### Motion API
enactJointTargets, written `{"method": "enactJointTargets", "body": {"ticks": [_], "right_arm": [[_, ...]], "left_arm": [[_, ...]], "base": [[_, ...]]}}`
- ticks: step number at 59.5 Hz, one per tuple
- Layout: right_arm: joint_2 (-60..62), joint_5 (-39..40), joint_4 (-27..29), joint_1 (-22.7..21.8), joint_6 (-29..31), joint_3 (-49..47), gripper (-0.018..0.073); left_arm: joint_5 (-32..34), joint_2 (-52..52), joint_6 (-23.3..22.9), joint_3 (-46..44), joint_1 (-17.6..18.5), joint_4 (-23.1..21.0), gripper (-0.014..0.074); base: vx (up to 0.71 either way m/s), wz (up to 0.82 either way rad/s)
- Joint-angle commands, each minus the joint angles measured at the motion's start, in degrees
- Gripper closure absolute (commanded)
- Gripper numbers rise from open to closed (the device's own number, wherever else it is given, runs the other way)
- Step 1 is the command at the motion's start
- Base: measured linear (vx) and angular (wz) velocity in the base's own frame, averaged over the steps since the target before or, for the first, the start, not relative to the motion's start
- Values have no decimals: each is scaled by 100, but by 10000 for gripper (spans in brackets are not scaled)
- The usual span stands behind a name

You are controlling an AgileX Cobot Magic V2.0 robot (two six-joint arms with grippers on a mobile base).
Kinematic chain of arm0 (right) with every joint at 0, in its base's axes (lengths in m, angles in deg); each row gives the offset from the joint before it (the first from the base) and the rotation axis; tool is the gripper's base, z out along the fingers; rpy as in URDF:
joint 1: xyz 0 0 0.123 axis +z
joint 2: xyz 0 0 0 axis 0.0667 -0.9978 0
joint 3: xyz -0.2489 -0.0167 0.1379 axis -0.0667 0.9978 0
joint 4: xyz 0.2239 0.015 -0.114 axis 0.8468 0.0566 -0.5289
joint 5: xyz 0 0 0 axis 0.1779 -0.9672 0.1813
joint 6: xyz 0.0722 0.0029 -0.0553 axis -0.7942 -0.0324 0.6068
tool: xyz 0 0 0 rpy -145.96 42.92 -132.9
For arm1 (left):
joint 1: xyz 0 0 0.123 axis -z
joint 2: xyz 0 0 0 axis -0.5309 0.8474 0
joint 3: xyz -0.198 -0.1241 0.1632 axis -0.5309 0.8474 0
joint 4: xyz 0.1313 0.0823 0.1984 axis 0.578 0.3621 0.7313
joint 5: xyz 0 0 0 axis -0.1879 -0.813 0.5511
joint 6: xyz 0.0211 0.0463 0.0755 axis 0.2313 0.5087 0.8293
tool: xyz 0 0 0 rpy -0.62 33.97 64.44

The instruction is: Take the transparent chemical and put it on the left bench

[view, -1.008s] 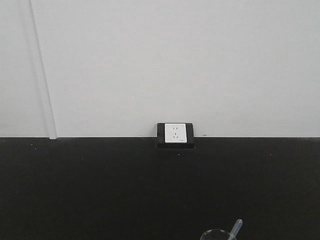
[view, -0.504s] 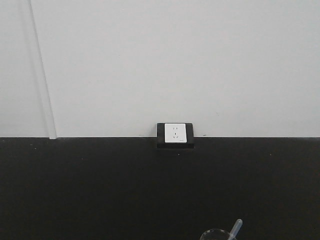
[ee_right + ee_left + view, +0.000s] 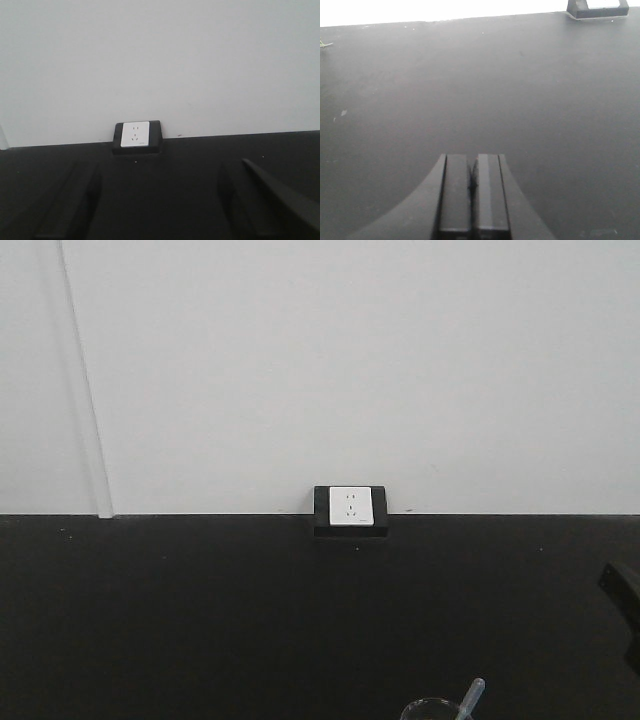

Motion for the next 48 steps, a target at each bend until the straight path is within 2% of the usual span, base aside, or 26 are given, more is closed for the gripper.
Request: {"method": "enactJointTargets", "body": {"ticks": [1, 12, 18, 26, 31, 38, 48], "right_arm": [[-99, 762, 73, -31, -380, -226, -100], [-819, 908, 42, -31, -1637, -226, -78], [-1457, 1323, -322, -31, -2175, -226, -48], [-2253, 2321, -976, -31, -2959, -226, -10], [-2820, 2906, -1216, -31, -3118, -226, 3], [-3411, 3335, -1239, -31, -3113, -226, 13], [-3939, 3465, -1497, -31, -3113, -226, 19]], "left_arm": [[449, -110, -45, 93, 10, -4, 600], [449, -110, -45, 93, 10, -4, 600], [449, -110, -45, 93, 10, -4, 600], [449, -110, -45, 93, 10, -4, 600], [449, -110, -45, 93, 10, -4, 600], [449, -110, -45, 93, 10, -4, 600], [449, -110, -45, 93, 10, -4, 600]], "base": [[0, 0], [0, 0], [0, 0], [0, 0], [0, 0], [0, 0], [0, 0]]}}
